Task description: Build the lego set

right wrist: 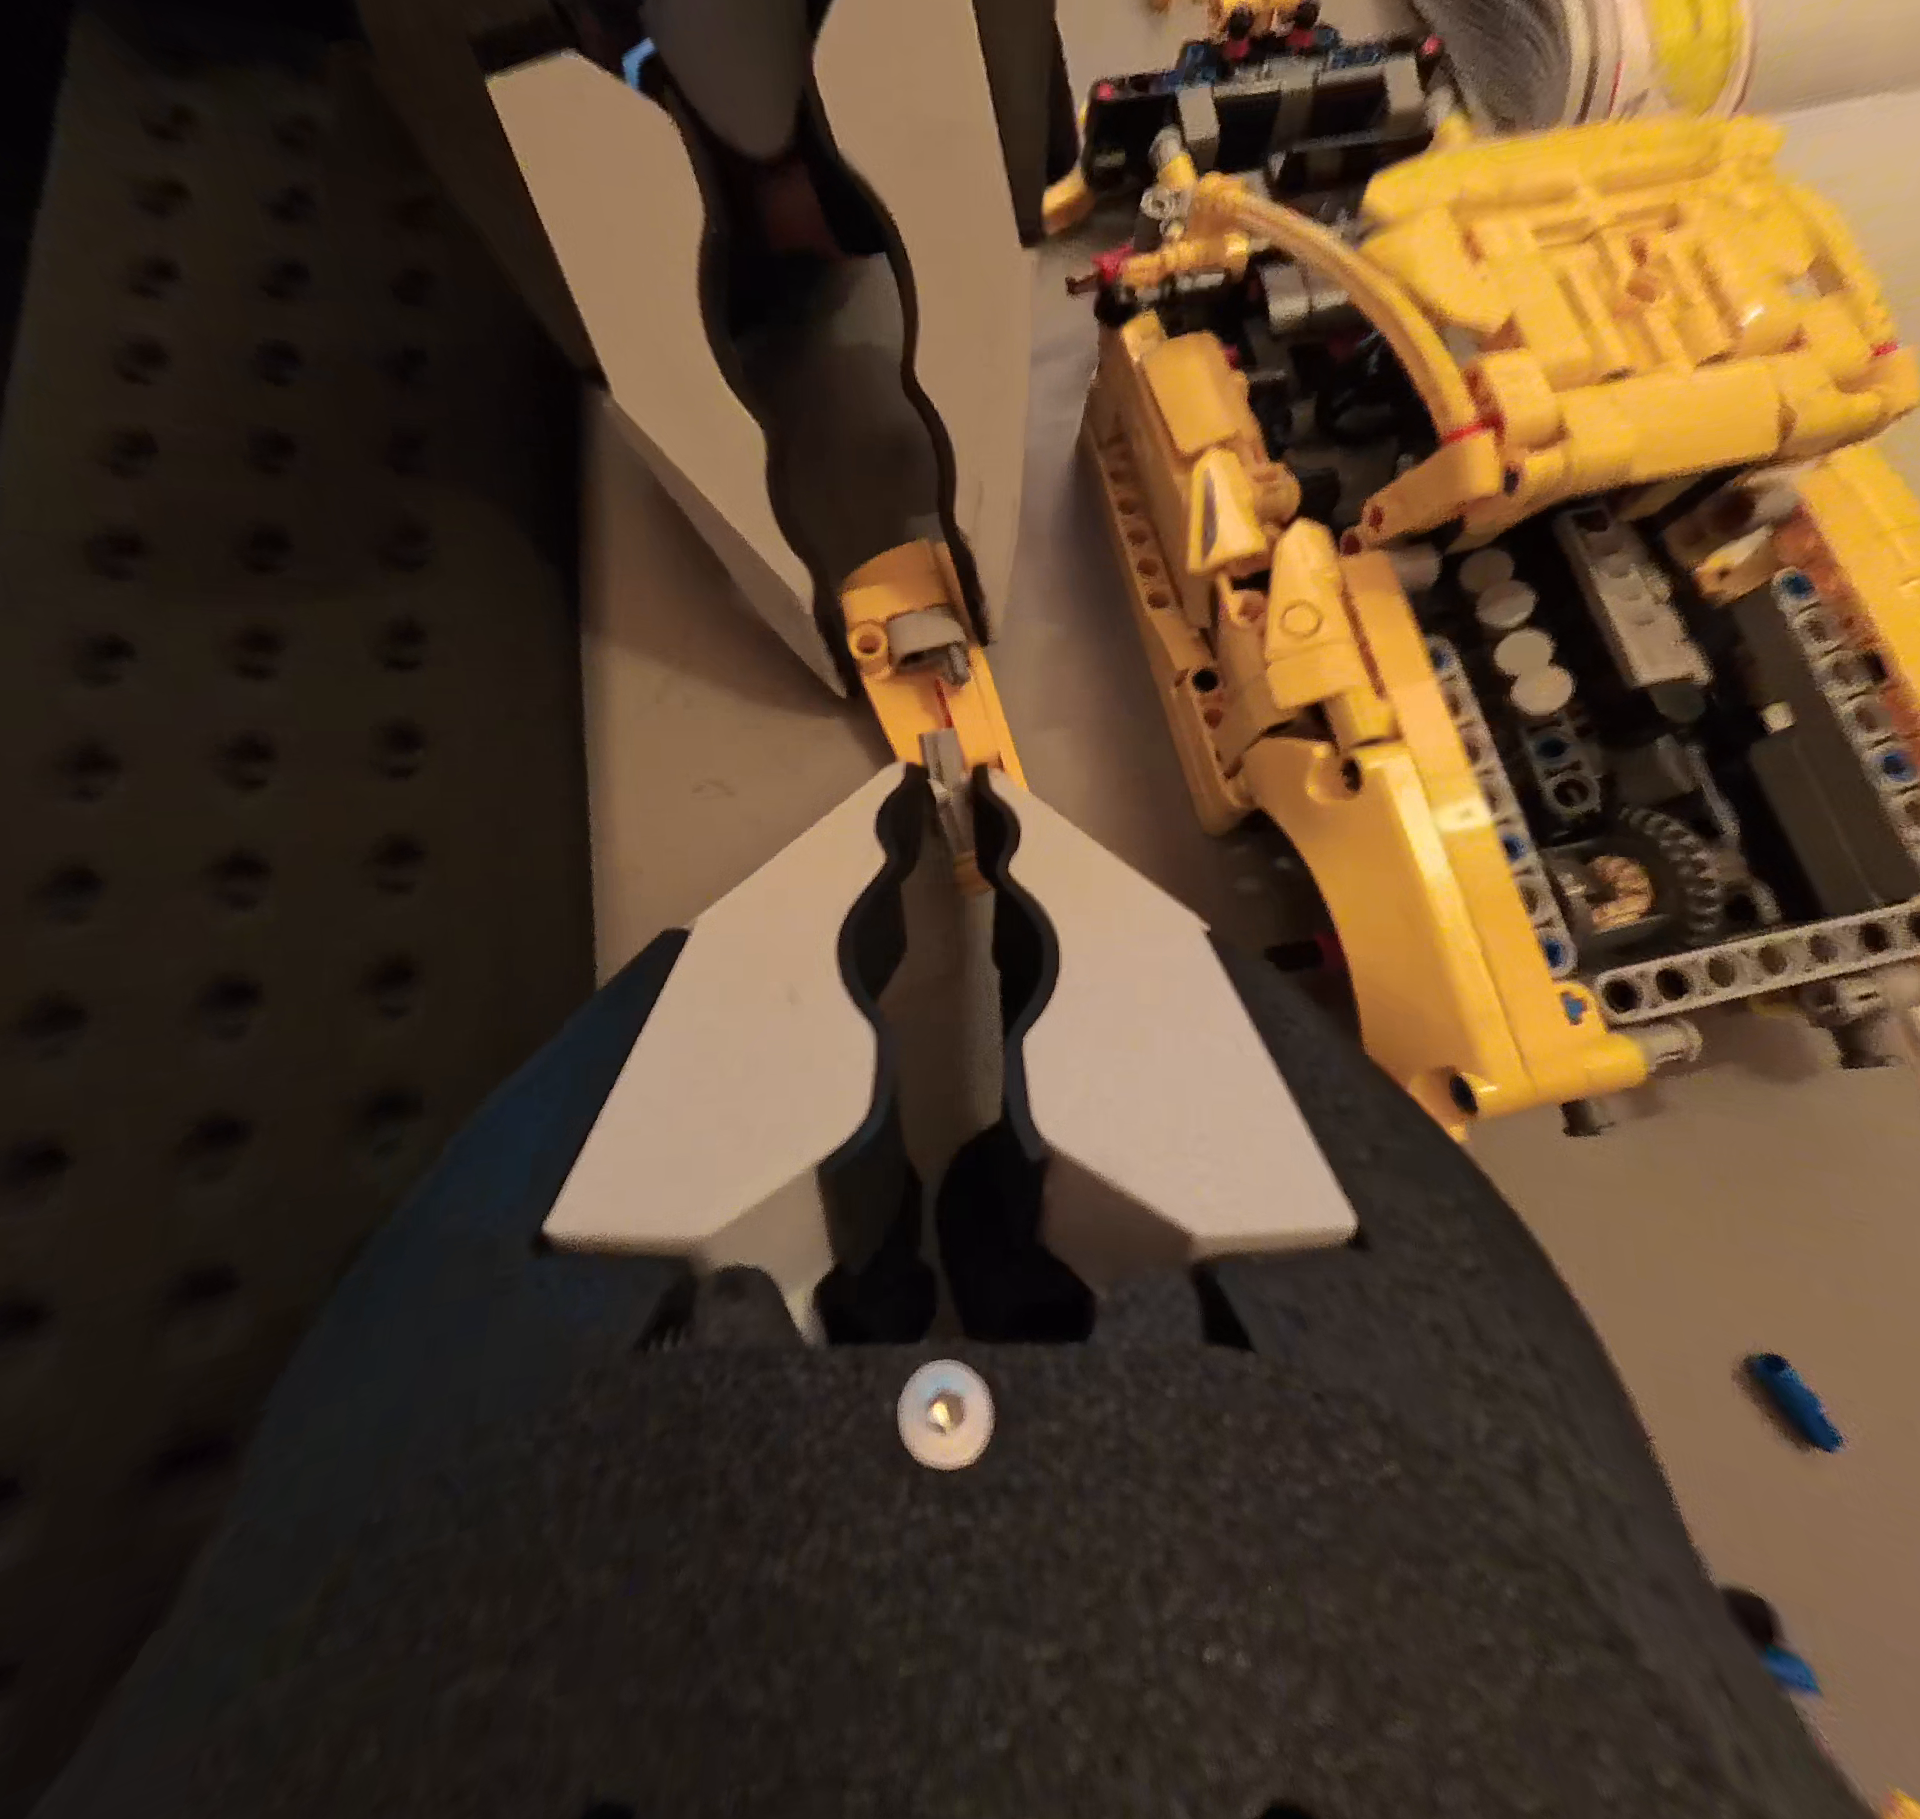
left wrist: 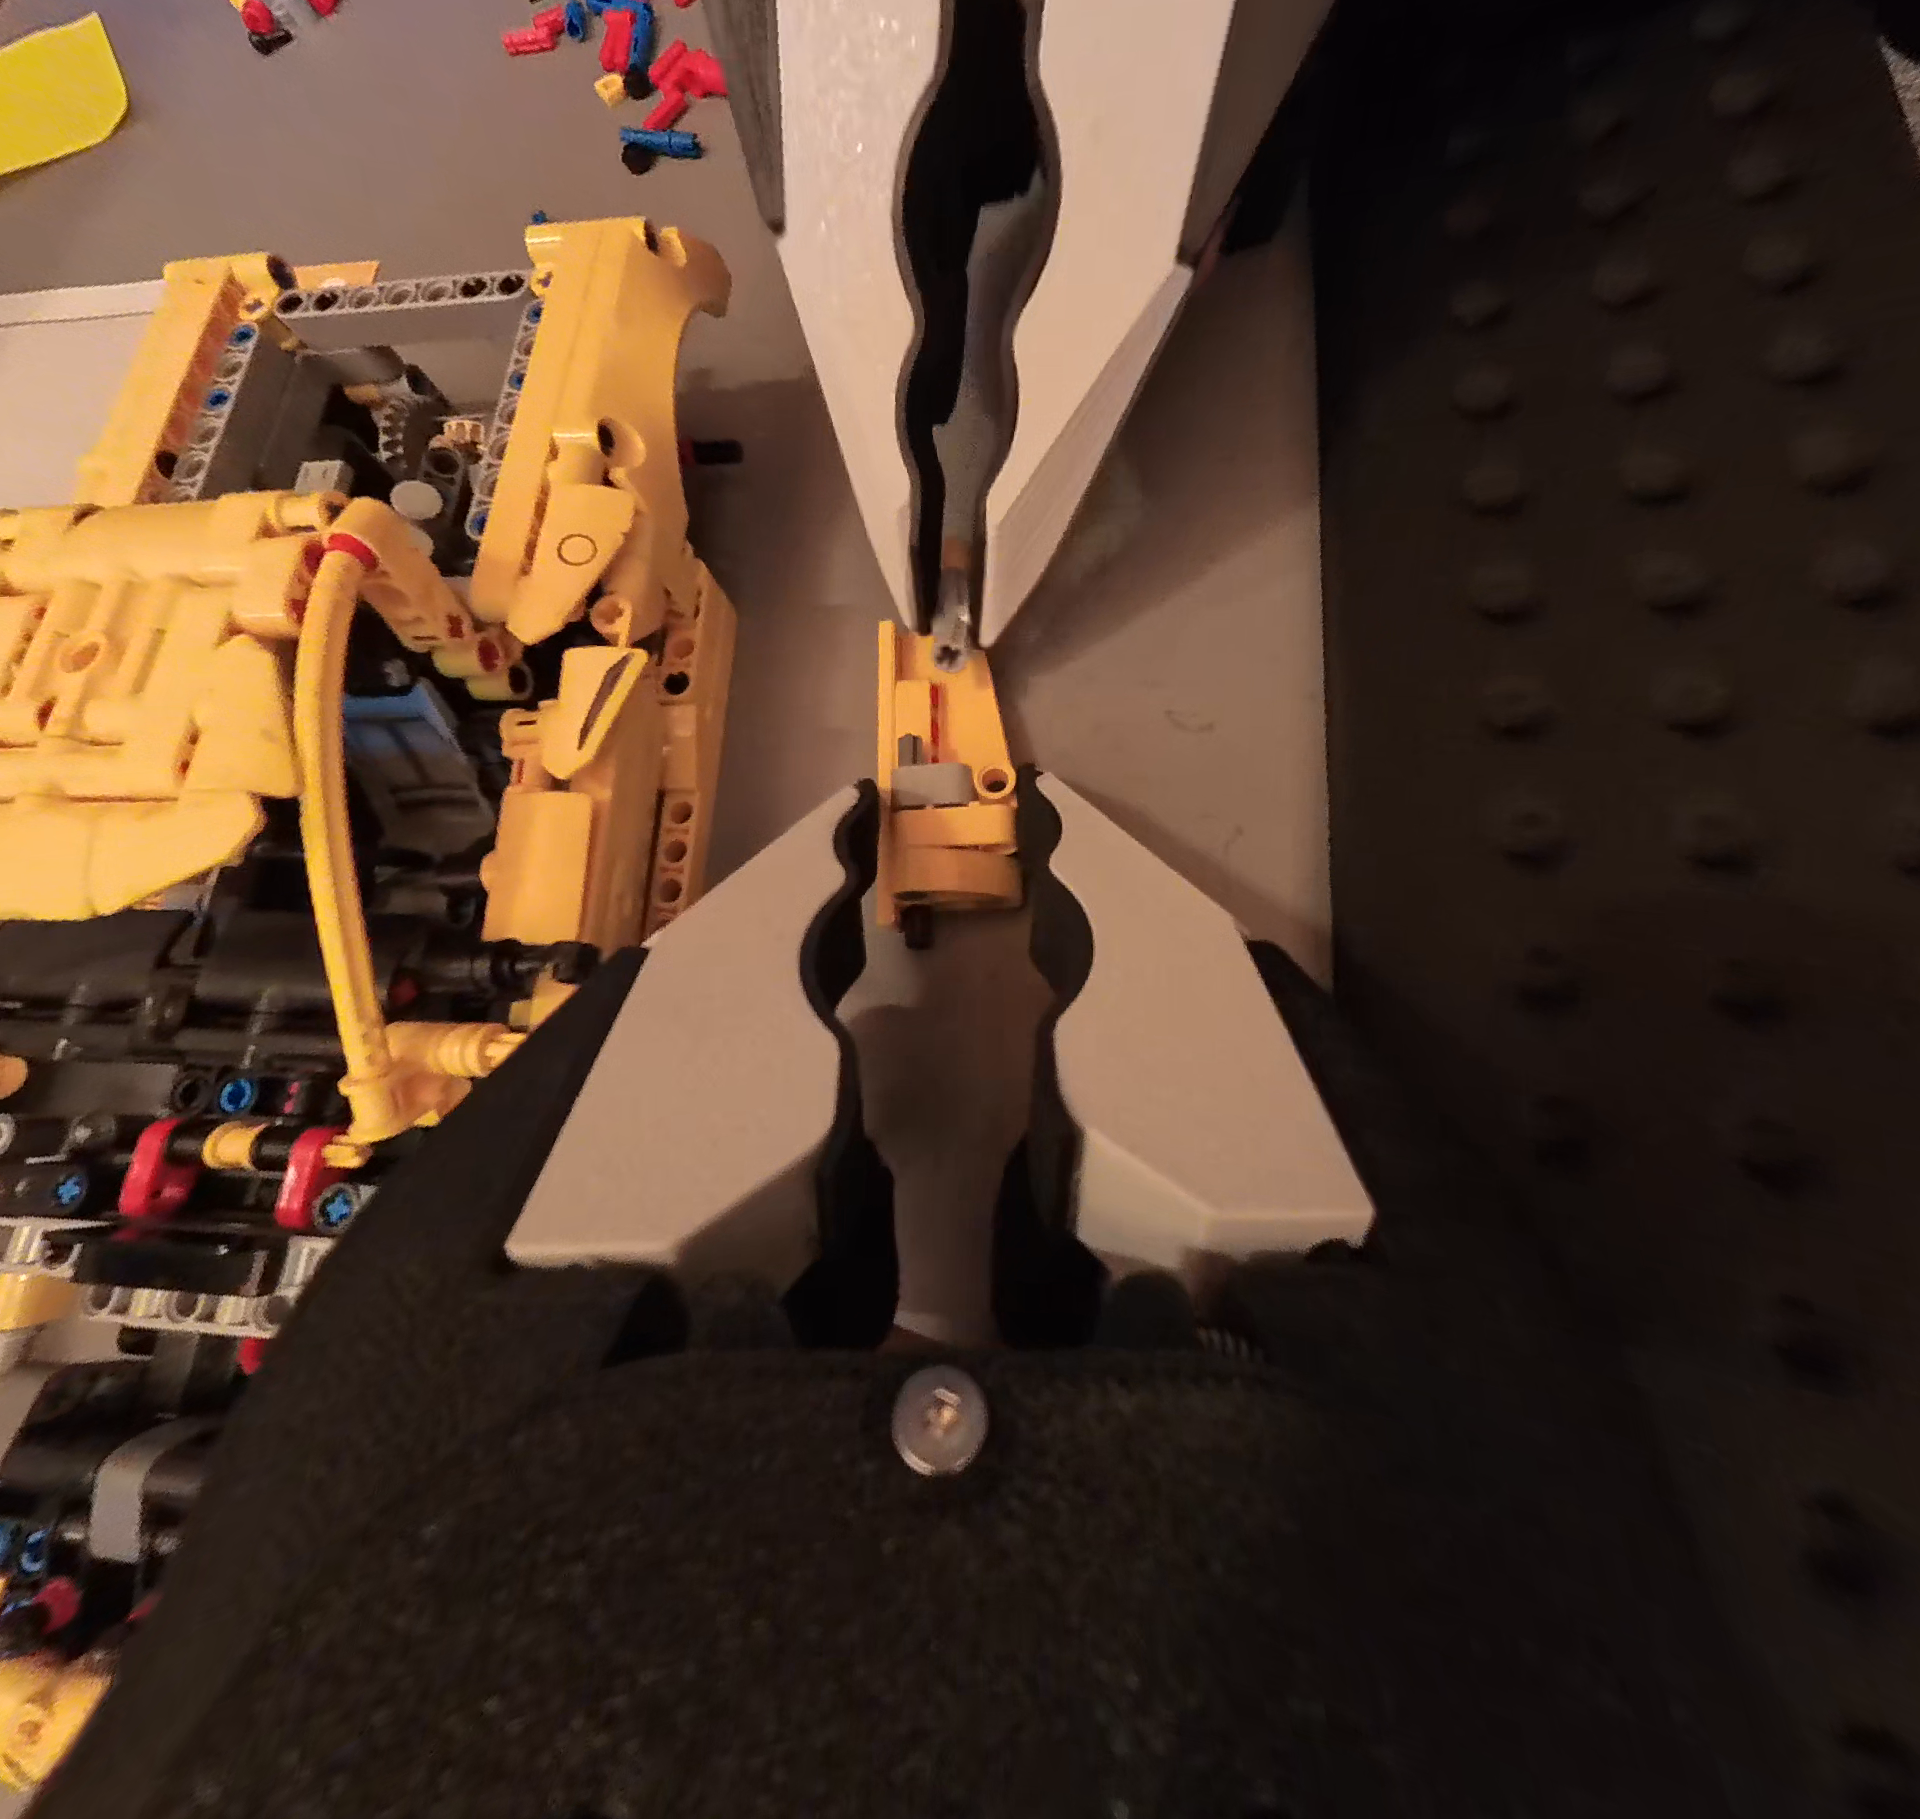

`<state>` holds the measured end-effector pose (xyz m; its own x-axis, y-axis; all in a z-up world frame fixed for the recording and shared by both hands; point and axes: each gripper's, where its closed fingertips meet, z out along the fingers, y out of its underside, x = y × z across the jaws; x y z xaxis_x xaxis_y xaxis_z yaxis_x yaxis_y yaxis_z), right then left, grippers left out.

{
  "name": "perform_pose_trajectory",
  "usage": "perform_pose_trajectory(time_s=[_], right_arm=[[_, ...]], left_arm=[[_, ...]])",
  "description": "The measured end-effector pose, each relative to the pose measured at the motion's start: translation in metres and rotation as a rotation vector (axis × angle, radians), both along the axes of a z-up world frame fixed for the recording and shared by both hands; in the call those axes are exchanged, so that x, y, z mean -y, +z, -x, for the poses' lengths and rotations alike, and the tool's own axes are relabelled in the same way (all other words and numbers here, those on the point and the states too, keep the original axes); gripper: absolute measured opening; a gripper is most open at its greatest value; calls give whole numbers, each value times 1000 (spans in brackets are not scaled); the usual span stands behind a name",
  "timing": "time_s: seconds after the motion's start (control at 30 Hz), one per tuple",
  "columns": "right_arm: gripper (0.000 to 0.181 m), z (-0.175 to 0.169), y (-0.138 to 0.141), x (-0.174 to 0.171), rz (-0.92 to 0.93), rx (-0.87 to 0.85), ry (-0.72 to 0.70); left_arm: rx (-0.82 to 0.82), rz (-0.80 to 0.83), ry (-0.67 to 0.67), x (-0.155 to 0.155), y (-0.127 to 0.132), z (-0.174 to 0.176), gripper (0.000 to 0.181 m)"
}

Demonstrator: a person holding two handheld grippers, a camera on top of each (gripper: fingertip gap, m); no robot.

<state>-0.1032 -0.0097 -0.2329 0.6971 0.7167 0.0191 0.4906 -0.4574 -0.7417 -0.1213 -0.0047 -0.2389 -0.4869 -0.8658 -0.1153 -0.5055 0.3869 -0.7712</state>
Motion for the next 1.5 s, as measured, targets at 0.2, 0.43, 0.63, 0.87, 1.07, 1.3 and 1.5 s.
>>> perform_pose_trajectory(time_s=[0.2, 0.43, 0.63, 0.87, 1.07, 1.3, 1.5], right_arm=[[7, -1, -9, -2, 48, 275, 30], [6, 0, -5, -7, 120, 393, 111], [7, 3, -5, -7, 189, 487, 217], [6, 5, -7, -10, 143, 405, 183], [6, 6, -7, -10, 147, 374, 221], [6, 12, -6, -13, 219, 242, 248], [14, -2, -2, -9, 63, 184, 157]], left_arm=[[31, -57, -21, 1, -1, -1, 26], [26, -51, -31, 2, -1, 0, 26], [23, -47, -33, 2, -1, 0, 27], [26, -51, -29, 2, -1, -1, 26], [20, -41, -33, 2, -1, -1, 26], [25, -48, -36, 2, -1, -2, 26], [21, -44, -42, 3, -1, -1, 26]])
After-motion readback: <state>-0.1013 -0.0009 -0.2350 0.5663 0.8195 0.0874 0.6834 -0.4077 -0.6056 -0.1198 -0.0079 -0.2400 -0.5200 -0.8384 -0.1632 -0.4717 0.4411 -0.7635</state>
